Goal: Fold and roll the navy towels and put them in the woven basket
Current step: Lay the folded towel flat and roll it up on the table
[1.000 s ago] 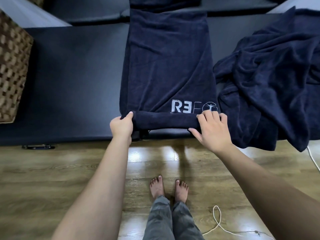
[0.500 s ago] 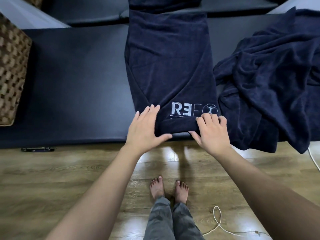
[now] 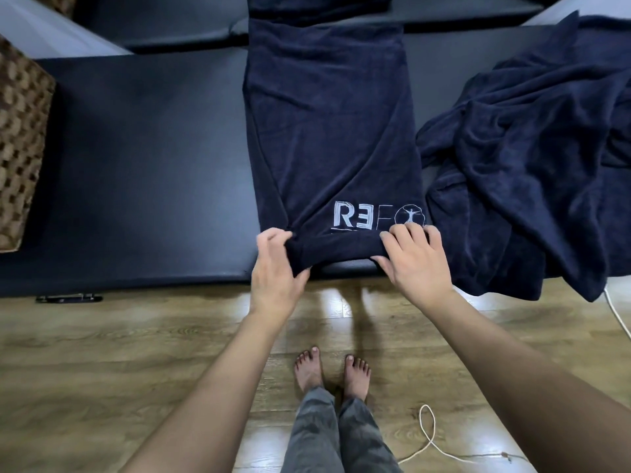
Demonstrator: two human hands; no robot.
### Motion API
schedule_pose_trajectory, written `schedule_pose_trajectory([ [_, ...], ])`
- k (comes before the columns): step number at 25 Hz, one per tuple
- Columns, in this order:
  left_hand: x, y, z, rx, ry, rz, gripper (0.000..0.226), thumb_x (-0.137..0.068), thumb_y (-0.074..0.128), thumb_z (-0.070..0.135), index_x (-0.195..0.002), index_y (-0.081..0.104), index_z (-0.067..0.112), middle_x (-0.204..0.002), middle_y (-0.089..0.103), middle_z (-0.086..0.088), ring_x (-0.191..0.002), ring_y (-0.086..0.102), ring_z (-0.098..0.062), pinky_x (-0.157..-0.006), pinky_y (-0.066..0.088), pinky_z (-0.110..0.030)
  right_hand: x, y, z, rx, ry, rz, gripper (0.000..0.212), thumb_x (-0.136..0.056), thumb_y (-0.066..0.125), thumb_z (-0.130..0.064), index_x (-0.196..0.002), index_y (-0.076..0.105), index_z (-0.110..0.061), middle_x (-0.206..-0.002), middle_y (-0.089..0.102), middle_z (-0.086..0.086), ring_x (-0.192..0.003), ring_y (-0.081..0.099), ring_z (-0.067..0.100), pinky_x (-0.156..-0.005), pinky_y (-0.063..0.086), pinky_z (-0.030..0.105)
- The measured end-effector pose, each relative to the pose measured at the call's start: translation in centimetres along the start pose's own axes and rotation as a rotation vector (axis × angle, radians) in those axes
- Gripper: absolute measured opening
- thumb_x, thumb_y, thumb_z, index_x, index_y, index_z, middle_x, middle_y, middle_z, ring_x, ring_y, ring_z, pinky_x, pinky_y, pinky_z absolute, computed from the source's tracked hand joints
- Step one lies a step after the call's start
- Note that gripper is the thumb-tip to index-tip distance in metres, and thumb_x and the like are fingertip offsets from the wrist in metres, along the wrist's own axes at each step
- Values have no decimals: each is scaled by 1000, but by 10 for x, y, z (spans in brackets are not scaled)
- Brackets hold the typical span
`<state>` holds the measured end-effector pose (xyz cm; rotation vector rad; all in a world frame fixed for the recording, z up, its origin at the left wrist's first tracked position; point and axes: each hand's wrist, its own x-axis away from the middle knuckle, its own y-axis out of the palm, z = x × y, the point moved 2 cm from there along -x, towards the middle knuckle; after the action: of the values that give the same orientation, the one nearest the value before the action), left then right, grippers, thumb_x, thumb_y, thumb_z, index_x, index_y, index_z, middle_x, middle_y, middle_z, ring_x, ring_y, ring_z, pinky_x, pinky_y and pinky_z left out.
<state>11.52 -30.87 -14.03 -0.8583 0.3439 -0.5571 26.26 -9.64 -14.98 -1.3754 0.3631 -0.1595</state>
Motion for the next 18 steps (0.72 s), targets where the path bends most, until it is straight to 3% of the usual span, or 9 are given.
schedule_pose_trajectory([
  [2,-3,-4,-8,228,-151,6,61,-76,88,24,-123,49,19,-131,59,1,-120,59,-16,-99,46,-29,0,1,0,0,-1,9,38,-99,48,-46,-109,61,-12,-108,60,6,-109,56,34,-99,36,48],
  [5,-14,-6,-12,248,-44,-61,42,-86,79,29,-121,59,18,-126,67,0,-126,59,-14,-115,40,-36,-1,3,-2,-19,11,48,34,-100,47,-42,-107,61,-12,-107,62,4,-114,57,33,-105,33,50],
  [8,-39,-17,-11,53,177,-134,32,-97,59,37,-115,65,11,-111,69,-1,-106,60,-21,-99,47,-38,-9,3,1,-80,3,66,33,-101,43,-40,-100,61,-12,-99,63,4,-110,59,31,-105,29,49],
  [10,-58,-23,-4,-14,188,-207,30,-101,46,35,-107,63,11,-98,66,-2,-94,56,-24,-86,47,-40,-19,1,7,-104,-17,65,35,-101,39,-38,-96,61,-11,-94,63,5,-101,58,32,-101,30,48],
  [14,-68,-17,4,-191,5,-245,38,-108,28,34,-83,46,12,-74,58,-8,-76,54,-39,-73,43,-46,-37,-4,14,-144,-80,-19,40,-104,33,-34,-81,57,-11,-72,64,7,-75,56,33,-84,40,46],
  [16,-67,-14,2,-211,-71,-242,34,-108,30,34,-90,49,12,-81,63,-9,-80,56,-40,-78,45,-46,-48,-10,16,-124,-94,-92,45,-104,29,-36,-79,56,-11,-61,63,9,-62,57,34,-71,42,43],
  [18,-74,-14,2,-126,-201,-249,24,-106,39,36,-101,51,16,-96,63,-4,-86,57,-33,-82,45,-44,-59,-13,17,-168,-99,-217,45,-107,27,-40,-88,55,-10,-64,67,10,-60,57,36,-70,36,41],
])
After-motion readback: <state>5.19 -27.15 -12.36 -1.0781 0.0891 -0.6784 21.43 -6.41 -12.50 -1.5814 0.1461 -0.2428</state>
